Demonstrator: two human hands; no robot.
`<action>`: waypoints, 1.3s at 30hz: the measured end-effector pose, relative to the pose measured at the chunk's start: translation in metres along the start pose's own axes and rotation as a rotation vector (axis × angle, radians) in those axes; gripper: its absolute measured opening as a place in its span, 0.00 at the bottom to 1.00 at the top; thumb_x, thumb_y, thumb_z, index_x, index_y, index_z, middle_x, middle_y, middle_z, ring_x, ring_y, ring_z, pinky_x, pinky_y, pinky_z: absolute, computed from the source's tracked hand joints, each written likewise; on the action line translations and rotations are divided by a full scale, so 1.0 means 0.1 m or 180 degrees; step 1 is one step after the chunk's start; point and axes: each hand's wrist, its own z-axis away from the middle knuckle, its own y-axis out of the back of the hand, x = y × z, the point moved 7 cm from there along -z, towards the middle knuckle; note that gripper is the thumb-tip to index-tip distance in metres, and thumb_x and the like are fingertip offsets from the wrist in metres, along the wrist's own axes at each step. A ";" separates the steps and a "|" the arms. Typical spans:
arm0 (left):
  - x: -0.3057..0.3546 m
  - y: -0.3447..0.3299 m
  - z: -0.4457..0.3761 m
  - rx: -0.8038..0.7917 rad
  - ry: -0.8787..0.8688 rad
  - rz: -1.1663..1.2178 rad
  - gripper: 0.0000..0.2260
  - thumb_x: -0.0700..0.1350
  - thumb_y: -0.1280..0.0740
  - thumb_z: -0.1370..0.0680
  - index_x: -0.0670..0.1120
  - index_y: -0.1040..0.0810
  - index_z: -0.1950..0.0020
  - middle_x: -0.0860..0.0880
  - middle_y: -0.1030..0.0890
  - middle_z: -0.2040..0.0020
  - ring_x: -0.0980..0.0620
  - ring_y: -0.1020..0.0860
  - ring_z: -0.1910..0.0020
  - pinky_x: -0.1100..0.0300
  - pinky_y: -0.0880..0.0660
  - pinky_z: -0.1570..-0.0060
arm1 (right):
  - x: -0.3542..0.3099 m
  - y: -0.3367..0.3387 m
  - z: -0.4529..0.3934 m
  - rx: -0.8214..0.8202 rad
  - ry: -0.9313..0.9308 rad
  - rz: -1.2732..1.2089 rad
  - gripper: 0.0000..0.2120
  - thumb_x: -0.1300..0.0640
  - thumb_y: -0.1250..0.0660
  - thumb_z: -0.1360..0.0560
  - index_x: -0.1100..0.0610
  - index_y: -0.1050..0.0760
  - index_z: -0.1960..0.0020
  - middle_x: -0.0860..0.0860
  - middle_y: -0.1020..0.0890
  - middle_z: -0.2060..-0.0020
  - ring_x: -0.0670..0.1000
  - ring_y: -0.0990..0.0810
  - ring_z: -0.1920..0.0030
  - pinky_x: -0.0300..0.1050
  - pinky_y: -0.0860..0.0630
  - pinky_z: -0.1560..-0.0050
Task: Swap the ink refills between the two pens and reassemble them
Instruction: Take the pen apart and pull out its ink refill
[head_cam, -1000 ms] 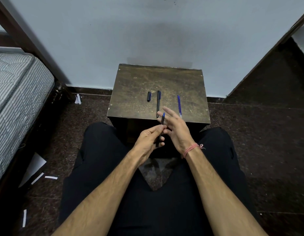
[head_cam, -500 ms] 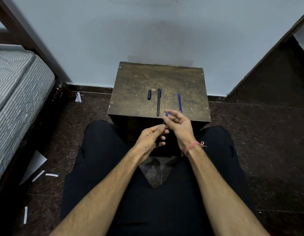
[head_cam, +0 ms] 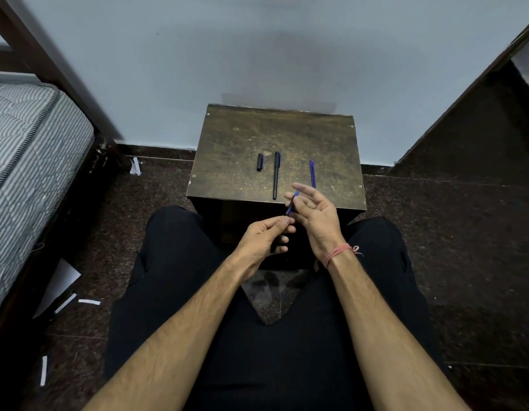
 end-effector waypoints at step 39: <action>0.29 0.35 0.04 0.0986 -0.0165 0.0865 0.08 0.54 0.29 0.22 0.52 0.12 0.51 0.53 0.21 0.62 0.58 0.30 0.68 0.60 0.34 0.63 | -0.19 -0.67 -0.93 0.0866 0.0200 0.3091 0.10 0.49 0.16 0.30 0.46 0.17 0.57 0.44 0.11 0.63 0.47 0.11 0.50 0.48 0.15 0.44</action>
